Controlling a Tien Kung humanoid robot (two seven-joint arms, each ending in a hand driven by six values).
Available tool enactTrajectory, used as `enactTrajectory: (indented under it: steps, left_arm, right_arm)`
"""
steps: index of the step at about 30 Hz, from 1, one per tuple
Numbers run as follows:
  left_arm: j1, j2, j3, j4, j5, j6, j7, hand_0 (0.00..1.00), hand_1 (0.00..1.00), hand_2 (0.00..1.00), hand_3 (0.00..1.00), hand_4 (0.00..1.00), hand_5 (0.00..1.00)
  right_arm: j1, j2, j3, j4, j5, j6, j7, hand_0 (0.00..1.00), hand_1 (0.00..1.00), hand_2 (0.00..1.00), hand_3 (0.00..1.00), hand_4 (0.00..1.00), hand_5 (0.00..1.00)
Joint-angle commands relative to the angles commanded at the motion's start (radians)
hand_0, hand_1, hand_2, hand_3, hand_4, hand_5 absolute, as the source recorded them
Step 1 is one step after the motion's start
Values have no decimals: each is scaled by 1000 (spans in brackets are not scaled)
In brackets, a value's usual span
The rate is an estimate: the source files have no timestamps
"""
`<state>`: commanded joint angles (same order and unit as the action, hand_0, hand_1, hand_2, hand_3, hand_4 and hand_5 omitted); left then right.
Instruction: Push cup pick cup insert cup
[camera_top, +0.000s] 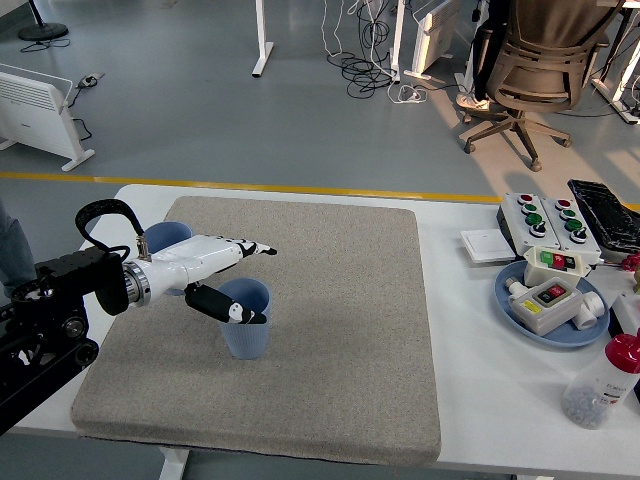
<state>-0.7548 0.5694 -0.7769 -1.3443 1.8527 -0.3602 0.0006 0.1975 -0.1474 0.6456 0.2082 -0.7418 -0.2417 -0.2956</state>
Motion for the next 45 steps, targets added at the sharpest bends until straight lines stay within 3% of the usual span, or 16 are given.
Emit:
enactTrajectory:
  steps: [7, 10, 11, 16, 17, 22, 23, 28, 29, 34, 35, 38, 45]
  left_arm:
    - [-54, -3, 49, 4, 11, -82, 23, 805, 884, 977, 986, 950, 502]
    - [-66, -8, 64, 18, 27, -89, 25, 805, 884, 977, 986, 950, 502]
    - [-69, -10, 68, 23, 33, -92, 26, 706, 820, 911, 941, 922, 452]
    - [-80, -15, 80, 41, 56, -96, 26, 706, 820, 911, 941, 922, 452]
    - [-81, -15, 81, 43, 62, -97, 26, 598, 738, 839, 817, 823, 307]
    - [-88, -16, 90, 53, 93, -97, 23, 598, 738, 839, 817, 823, 307]
    - [-88, -16, 91, 54, 97, -95, 20, 492, 669, 762, 721, 789, 271]
    - [-88, -18, 93, 53, 102, -79, -3, 492, 669, 762, 721, 789, 271]
    - [-88, -18, 93, 54, 104, -75, -9, 385, 578, 679, 557, 699, 192]
    - [-85, -17, 96, 55, 104, -73, -15, 385, 578, 679, 557, 699, 192]
    - [-85, -16, 95, 54, 103, -75, -15, 407, 541, 619, 521, 651, 148]
    - [-84, -12, 88, 48, 96, -82, -15, 407, 541, 619, 521, 651, 148]
    - [-95, 28, 15, -23, 30, -152, -10, 413, 526, 556, 503, 636, 155]
  right_arm:
    - [2, -1, -10, 0, 15, -1, 3, 672, 617, 634, 591, 156, 504]
    - [3, -1, -12, 1, 17, 0, 3, 672, 617, 634, 591, 156, 504]
    - [4, -1, -13, 1, 18, -1, 4, 673, 618, 634, 590, 156, 503]
    - [5, -1, -15, 1, 21, -1, 5, 673, 618, 634, 590, 156, 503]
    - [5, -1, -15, 1, 22, -1, 5, 673, 618, 633, 591, 156, 504]
    - [7, -2, -17, 0, 26, -1, 7, 673, 618, 633, 591, 156, 504]
    - [7, -2, -18, 0, 26, -2, 7, 673, 618, 632, 590, 156, 504]
    - [8, -2, -17, 0, 25, -2, 8, 673, 618, 632, 590, 156, 504]
    - [8, -3, -17, 0, 25, -2, 8, 673, 618, 632, 590, 156, 504]
    - [9, -3, -16, 0, 24, -2, 8, 673, 618, 632, 590, 156, 504]
    - [9, -3, -16, 0, 24, -2, 8, 673, 618, 632, 590, 156, 503]
    - [9, -3, -17, 0, 25, -2, 8, 673, 618, 632, 590, 156, 503]
    - [9, -3, -18, 0, 28, -3, 9, 673, 618, 632, 590, 157, 503]
